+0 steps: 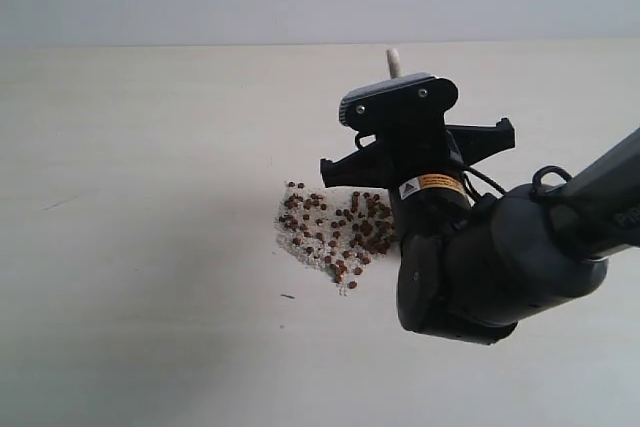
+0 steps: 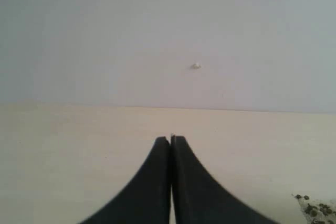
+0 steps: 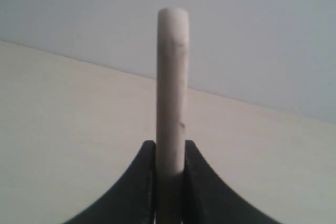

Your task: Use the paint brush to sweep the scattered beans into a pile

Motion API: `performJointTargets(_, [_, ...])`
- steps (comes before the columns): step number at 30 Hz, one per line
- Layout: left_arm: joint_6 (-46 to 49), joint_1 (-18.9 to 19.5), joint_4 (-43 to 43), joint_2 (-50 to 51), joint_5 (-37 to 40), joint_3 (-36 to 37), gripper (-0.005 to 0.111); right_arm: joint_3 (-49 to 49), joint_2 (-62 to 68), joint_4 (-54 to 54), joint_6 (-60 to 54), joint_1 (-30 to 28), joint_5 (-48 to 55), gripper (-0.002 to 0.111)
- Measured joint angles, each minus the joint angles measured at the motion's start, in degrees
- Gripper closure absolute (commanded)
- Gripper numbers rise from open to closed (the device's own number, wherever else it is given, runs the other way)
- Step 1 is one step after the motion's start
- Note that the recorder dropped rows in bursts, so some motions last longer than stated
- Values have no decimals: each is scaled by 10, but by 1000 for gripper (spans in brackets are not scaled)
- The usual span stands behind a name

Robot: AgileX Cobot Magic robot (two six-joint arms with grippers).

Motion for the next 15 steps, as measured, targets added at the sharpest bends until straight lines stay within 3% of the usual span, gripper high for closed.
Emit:
performJointTargets(9, [0,0,0,0,0,0,107,-83,0,-59,13,0,131,108])
performJointTargets(15, [0,0,0,0,0,0,107,-100,-5,-55,-3,0,161,108])
